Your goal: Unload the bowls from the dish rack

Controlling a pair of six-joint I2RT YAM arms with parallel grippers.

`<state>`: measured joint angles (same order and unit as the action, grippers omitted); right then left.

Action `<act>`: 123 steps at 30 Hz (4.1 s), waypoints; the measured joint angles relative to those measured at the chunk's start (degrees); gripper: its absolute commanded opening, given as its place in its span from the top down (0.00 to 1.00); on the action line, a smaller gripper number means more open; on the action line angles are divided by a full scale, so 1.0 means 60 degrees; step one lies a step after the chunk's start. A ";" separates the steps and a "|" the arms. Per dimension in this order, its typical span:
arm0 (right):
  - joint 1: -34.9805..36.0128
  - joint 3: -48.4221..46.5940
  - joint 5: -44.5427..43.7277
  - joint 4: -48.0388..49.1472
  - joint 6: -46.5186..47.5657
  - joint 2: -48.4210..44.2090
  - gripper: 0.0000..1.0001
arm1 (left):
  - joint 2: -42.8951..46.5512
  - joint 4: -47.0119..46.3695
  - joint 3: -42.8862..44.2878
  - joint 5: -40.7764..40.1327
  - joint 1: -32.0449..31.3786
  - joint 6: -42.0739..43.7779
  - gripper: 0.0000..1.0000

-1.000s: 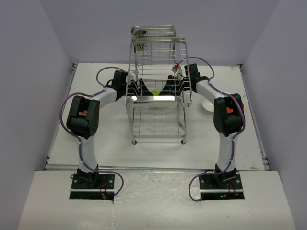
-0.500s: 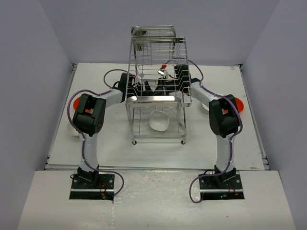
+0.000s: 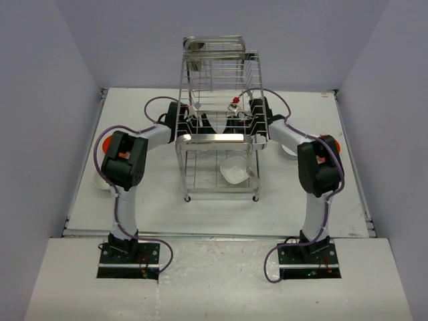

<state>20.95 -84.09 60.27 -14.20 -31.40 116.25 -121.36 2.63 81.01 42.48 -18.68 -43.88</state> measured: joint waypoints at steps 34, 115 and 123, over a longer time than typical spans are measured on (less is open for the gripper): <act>-0.0958 0.0787 -0.6164 -0.6051 0.2095 -0.2138 0.67 | 0.1931 0.1712 -0.0259 -0.0248 -0.0018 0.0849 0.34; -0.2881 0.1654 -0.8451 -0.5501 0.1166 -0.5005 1.00 | 0.2335 0.2626 -0.0095 -0.0652 0.1002 0.1534 0.33; -0.3570 0.3395 -0.9358 -0.5555 0.1162 -0.5901 1.00 | 0.2463 0.3308 -0.0109 -0.1239 0.1326 0.2014 0.33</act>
<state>-0.47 -63.72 4.12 -47.53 -24.43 80.84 -106.59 22.48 80.36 35.05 -10.72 -31.79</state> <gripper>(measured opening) 0.029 0.667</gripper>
